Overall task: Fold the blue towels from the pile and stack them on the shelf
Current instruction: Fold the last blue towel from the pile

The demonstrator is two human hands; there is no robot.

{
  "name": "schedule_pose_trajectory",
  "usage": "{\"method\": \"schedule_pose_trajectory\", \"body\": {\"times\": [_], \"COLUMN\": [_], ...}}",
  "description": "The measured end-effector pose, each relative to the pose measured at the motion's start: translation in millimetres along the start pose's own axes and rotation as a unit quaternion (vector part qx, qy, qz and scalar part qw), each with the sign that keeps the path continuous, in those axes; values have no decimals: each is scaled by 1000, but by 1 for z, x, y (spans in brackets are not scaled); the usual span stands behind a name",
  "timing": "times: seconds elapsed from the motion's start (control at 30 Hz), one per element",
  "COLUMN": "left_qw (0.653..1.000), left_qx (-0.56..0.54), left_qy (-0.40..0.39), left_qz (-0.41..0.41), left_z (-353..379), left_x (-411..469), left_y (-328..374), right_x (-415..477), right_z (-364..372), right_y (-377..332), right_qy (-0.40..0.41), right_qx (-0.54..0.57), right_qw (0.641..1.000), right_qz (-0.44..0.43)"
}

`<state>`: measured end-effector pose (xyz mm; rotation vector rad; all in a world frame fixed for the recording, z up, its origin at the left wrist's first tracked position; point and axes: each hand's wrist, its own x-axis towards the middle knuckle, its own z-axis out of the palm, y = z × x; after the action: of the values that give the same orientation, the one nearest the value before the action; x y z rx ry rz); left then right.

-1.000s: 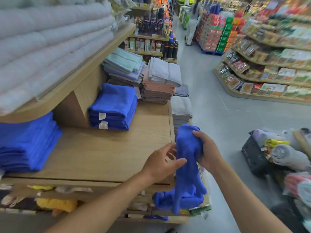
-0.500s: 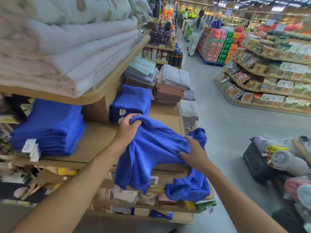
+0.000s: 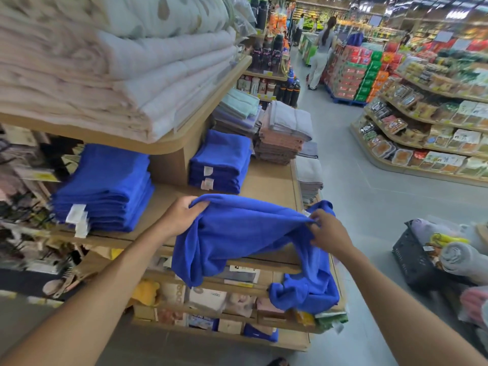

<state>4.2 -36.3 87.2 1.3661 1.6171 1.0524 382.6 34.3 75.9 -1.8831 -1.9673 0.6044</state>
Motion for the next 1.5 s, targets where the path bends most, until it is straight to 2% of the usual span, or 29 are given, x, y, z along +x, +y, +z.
{"method": "schedule_pose_trajectory", "body": {"times": [0.07, 0.1, 0.2, 0.27, 0.33, 0.37, 0.4, 0.47, 0.5, 0.53, 0.6, 0.73, 0.83, 0.9, 1.0, 1.13, 1.2, 1.23, 1.27, 1.33, 1.4, 1.5], "left_qw": [996, 987, 907, 855, 834, 849, 884, 960, 980, 982, 960, 934, 897, 881, 903, 936, 969, 979, 970, 908, 858, 808], "left_qx": [-77, -150, -396, -483, -501, -471, -400, -168, -30, 90, 247, 327, 435, 454, 391, 306, 177, 55, -76, -291, -403, -488], "left_qy": [-20, -33, -79, -117, -140, -127, -96, 7, 48, 67, 107, 140, 27, -46, -37, 2, -29, -47, -65, -87, -90, -74], "left_qz": [-30, -53, -115, -145, -181, -205, -224, -224, -191, -149, -82, -38, -80, -127, -175, -173, -171, -191, -223, -287, -307, -322], "left_z": [2, 4, 8, 12, 21, 28, 35, 47, 50, 52, 55, 62, 72, 80, 91, 99, 101, 101, 101, 98, 94, 91], "left_x": [-4, -6, -11, -13, -15, -15, -15, -18, -19, -23, -34, -62, -83, -90, -93, -92, -93, -95, -99, -108, -113, -113], "left_y": [5, 9, 17, 11, 2, -3, -8, -22, -30, -39, -45, -59, -84, -99, -106, -102, -98, -92, -86, -73, -62, -46], "right_x": [22, 34, 74, 91, 98, 98, 95, 75, 59, 42, 8, -38, -45, -44, -42, -49, -51, -55, -60, -79, -105, -137], "right_z": [-24, -36, -69, -79, -76, -69, -58, -30, -14, 6, 39, 94, 115, 123, 131, 135, 131, 128, 123, 113, 106, 107], "right_y": [-21, -34, -75, -99, -111, -111, -110, -106, -105, -103, -96, -74, -53, -46, -43, -39, -41, -43, -47, -55, -60, -58], "right_qy": [32, 61, 156, 146, 78, 45, 16, -41, -74, -103, -136, -194, -200, -178, -161, -140, -145, -148, -155, -181, -202, -182], "right_qx": [13, 16, 46, 46, -1, -34, -63, -97, -102, -100, -90, -94, -33, 10, 19, 8, 17, 28, 51, 136, 204, 164], "right_qw": [999, 998, 982, 980, 986, 988, 988, 985, 981, 976, 968, 959, 960, 968, 974, 978, 979, 979, 978, 967, 947, 944], "right_qz": [-8, -21, -92, -130, -149, -147, -140, -137, -150, -165, -189, -185, -193, -178, -158, -152, -141, -135, -127, -117, -143, -222]}}
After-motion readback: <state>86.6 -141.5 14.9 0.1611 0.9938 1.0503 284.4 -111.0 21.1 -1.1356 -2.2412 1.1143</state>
